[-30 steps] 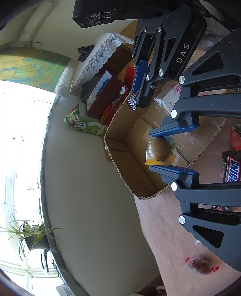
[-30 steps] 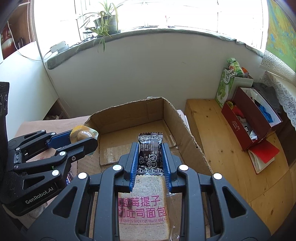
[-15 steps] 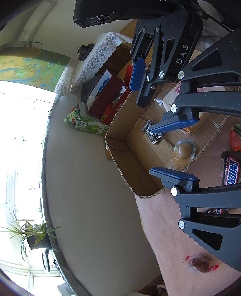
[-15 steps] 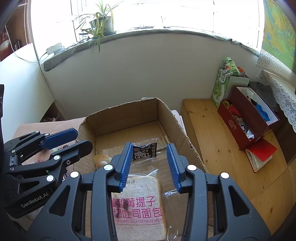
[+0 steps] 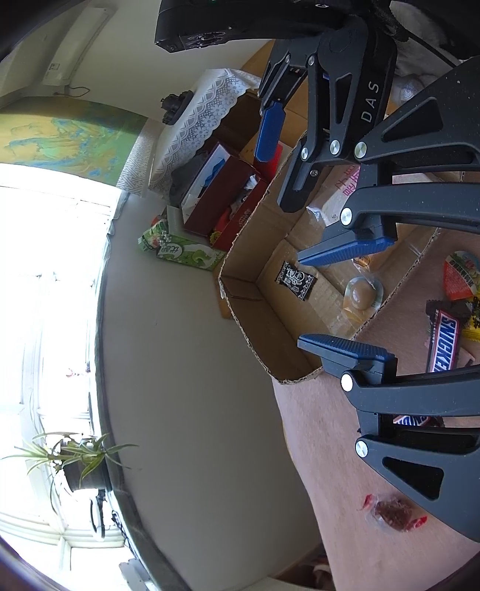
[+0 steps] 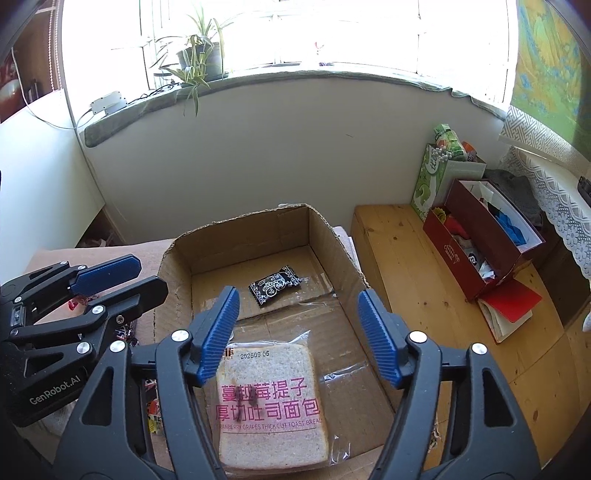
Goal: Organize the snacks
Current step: 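Move both grippers back toward the candies on the table, then grasp the clear bag of dark candy with the right gripper while the left gripper grasps a foil candy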
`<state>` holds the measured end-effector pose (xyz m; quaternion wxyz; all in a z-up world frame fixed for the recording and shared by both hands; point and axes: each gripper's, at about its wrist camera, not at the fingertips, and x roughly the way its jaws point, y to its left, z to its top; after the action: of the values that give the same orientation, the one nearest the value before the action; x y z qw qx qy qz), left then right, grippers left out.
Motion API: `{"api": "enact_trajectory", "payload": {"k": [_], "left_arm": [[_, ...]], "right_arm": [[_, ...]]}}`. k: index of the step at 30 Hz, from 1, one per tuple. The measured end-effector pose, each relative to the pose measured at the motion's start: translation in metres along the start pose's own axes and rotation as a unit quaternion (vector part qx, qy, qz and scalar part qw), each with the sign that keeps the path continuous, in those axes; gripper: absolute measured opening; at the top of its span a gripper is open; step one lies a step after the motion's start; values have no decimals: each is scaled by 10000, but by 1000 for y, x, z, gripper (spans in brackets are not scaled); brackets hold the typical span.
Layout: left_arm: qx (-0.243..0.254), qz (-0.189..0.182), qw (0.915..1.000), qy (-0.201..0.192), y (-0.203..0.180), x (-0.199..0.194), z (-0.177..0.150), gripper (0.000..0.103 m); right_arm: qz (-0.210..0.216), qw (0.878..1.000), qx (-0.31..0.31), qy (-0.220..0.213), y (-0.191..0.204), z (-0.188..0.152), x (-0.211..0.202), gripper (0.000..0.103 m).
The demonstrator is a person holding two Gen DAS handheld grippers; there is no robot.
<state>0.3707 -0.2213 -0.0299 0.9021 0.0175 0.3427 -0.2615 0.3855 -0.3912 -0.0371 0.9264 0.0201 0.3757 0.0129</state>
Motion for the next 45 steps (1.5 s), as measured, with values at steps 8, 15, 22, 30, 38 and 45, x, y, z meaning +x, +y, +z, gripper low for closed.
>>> {"api": "enact_trajectory", "payload": {"k": [8, 15, 22, 30, 38, 45], "left_arm": [[-74, 105, 9998, -182, 14, -30, -7, 42], [-319, 311, 9986, -269, 48, -56, -17, 42], [-626, 561, 9960, -312, 88, -81, -32, 42], [-1046, 885, 9904, -182, 137, -92, -52, 42], [-1276, 884, 9879, 36, 168, -83, -66, 51], [-1267, 746, 9885, 356, 176, -53, -72, 51]], "right_arm": [[30, 9999, -79, -129, 19, -6, -24, 81], [262, 9991, -201, -249, 45, -16, -41, 81], [713, 9961, -444, -258, 80, -26, -52, 81], [1241, 9876, -956, -7, 133, -42, -45, 81], [1748, 9723, -1528, 274, 190, -58, -19, 81], [2058, 9566, -1985, 566, 230, -69, 11, 81]]}}
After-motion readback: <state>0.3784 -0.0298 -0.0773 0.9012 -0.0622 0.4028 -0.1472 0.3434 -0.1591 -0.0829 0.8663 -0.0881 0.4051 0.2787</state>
